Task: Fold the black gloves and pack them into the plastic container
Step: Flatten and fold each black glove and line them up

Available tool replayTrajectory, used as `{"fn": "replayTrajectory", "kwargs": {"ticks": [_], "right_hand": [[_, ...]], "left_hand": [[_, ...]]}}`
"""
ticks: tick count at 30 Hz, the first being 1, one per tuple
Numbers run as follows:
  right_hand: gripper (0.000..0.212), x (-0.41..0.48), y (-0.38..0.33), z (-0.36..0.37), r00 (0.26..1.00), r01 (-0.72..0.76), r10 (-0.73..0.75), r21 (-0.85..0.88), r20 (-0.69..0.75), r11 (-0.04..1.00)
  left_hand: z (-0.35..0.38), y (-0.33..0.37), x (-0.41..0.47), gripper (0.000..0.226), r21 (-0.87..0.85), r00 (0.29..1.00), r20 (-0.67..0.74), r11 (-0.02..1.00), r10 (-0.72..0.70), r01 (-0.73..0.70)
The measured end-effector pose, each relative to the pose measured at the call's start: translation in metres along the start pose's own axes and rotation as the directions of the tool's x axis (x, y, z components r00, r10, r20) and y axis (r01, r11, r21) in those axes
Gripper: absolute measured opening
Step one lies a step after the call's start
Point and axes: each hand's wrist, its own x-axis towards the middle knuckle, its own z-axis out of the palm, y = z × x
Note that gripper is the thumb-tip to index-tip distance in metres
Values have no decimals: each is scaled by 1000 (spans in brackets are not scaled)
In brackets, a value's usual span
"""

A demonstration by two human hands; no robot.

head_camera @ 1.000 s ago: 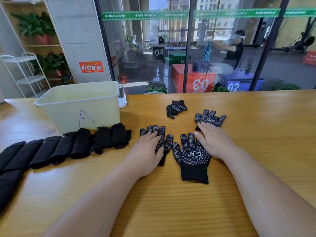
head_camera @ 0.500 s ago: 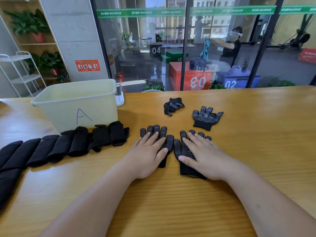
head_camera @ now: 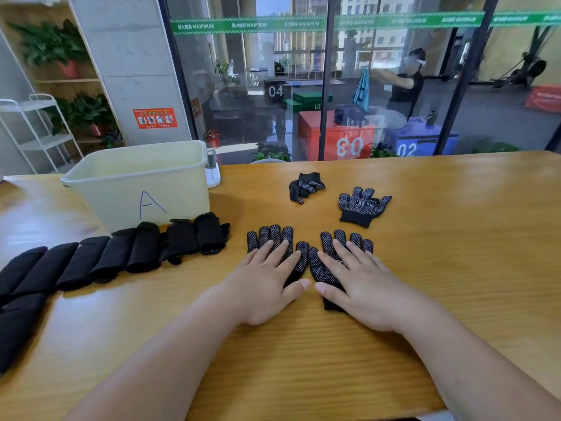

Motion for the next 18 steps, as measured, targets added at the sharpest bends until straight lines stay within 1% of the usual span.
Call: {"fn": "replayTrajectory", "kwargs": {"ticks": [2,4,5,6,7,9,11,15,18], "right_hand": [[79,-3,2,-1,998,-6,13,102,-69,995],[85,3,3,-4,976,-28,60,151,-208,988],[87,10,3,-5,963,-46,81,139,-259,989],[86,17,2,-5,957,-68,100,123,-274,990],[86,25,0,-5,962,-92,116,106,-247,990],[86,38,-3,-1,981,-138,145,55,-133,989],[86,46,-1,3,985,-155,155,5,-78,988],[85,51,7,1,984,-164,163,-10,-71,986],[82,46,7,4,983,-161,160,-5,-86,987]], "left_hand": [[-3,3,-3,68,-99,994,-103,995,-30,20],[-4,4,2,59,-168,973,-215,985,-84,48],[-4,4,8,59,-171,967,-233,983,-104,65],[-4,4,15,61,-164,967,-224,983,-119,83],[-3,4,22,65,-148,972,-194,983,-135,107],[1,5,36,75,-83,979,-119,984,-166,156],[5,4,45,81,-13,982,-72,984,-177,176],[7,1,51,82,37,985,-42,985,-168,170],[8,1,47,81,39,986,-43,986,-160,161]]}}
